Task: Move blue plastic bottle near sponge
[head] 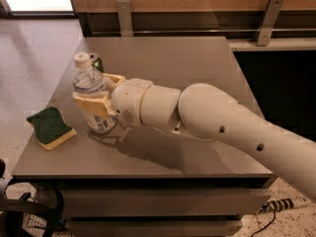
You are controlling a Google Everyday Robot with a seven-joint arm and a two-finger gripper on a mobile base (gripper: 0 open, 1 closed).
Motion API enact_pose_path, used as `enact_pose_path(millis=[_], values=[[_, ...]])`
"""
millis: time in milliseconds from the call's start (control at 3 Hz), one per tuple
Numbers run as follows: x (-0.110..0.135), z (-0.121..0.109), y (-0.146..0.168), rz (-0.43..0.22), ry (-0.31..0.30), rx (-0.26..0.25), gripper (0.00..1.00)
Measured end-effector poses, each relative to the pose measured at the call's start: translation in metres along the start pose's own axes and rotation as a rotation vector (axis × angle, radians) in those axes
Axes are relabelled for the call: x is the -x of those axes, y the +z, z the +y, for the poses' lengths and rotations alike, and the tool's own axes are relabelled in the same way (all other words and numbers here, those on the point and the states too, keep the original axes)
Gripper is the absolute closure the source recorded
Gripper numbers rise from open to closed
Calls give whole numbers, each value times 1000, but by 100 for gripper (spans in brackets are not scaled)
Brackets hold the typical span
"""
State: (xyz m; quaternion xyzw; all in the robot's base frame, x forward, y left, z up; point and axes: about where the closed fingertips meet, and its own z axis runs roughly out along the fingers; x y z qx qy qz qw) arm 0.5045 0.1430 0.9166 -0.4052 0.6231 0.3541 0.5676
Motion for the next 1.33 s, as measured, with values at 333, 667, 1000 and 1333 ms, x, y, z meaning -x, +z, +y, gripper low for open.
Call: enact_pose_path(millis=[333, 667, 1000, 1333], values=[[0, 0, 0, 0, 0, 0, 59], [0, 1, 0, 0, -1, 1, 28], [1, 2, 2, 0, -2, 4, 5], [1, 3, 2, 0, -3, 6, 0]])
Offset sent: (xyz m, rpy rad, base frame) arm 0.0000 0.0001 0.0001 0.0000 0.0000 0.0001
